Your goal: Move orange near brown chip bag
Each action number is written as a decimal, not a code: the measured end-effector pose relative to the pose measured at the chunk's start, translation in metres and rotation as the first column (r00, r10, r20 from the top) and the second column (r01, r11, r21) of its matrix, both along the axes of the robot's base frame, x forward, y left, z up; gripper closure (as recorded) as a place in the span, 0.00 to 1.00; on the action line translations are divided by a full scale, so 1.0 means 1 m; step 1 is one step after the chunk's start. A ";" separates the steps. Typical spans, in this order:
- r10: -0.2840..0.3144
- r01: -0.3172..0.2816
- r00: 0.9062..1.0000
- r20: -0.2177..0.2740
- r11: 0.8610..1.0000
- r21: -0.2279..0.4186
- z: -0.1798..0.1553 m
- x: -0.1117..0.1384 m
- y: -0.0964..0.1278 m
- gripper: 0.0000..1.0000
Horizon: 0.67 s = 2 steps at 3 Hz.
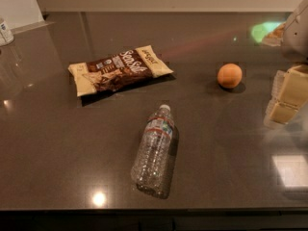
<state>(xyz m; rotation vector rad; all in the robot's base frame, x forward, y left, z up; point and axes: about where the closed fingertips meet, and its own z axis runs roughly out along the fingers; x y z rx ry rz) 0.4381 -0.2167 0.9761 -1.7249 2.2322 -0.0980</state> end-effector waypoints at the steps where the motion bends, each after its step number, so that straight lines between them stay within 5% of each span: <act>1: -0.006 0.006 1.000 0.011 1.000 -0.004 0.001 0.003 0.000 0.00; 2: -0.037 0.037 0.999 0.015 0.999 0.019 -0.006 0.023 0.002 0.00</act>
Offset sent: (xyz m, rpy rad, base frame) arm 0.0504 0.0030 -0.0201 0.0491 -0.0048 -0.0808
